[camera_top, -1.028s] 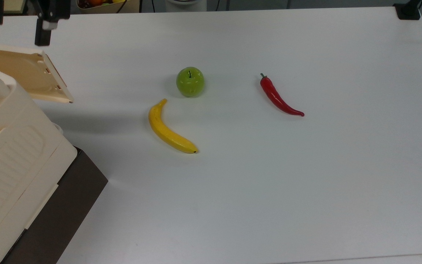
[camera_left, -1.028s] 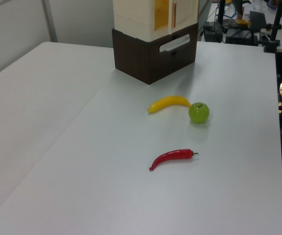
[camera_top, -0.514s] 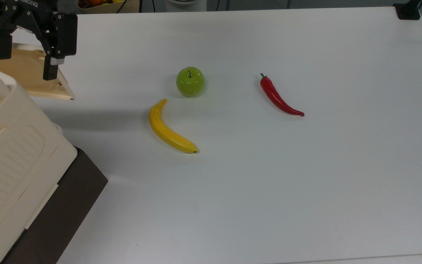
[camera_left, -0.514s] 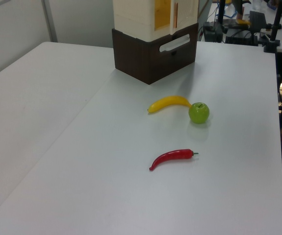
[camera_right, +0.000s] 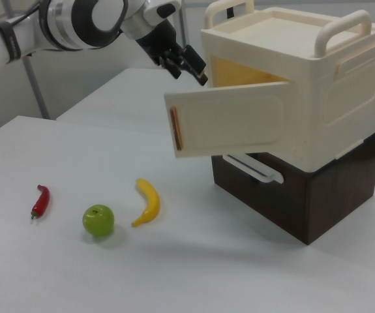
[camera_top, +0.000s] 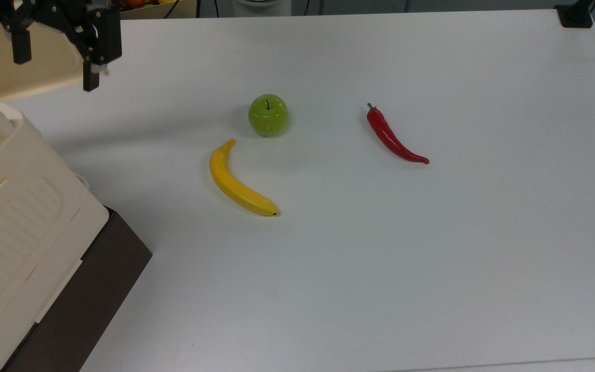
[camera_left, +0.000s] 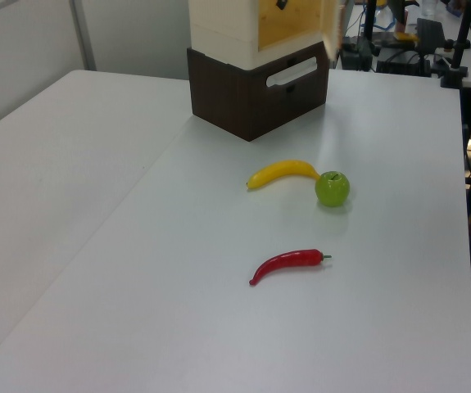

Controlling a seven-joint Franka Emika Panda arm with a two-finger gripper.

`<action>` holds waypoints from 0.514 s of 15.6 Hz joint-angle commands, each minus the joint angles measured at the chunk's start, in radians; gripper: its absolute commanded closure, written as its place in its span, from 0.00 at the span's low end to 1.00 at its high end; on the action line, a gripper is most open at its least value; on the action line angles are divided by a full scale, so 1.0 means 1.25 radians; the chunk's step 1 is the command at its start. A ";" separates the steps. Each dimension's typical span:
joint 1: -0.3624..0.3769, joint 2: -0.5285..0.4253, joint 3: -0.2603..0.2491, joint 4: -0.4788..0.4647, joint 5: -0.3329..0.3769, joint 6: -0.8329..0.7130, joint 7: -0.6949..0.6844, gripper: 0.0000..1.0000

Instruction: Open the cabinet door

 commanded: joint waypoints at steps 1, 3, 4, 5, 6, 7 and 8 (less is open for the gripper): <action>-0.002 -0.033 -0.011 -0.003 0.036 -0.129 -0.108 0.00; -0.007 -0.049 -0.012 -0.008 0.054 -0.195 -0.151 0.00; -0.009 -0.052 -0.012 -0.008 0.054 -0.235 -0.161 0.00; -0.009 -0.053 -0.009 -0.009 0.054 -0.272 -0.167 0.00; -0.008 -0.054 -0.006 -0.018 0.054 -0.301 -0.169 0.00; -0.005 -0.063 -0.001 -0.040 0.054 -0.318 -0.171 0.00; 0.002 -0.079 0.000 -0.073 0.054 -0.325 -0.169 0.00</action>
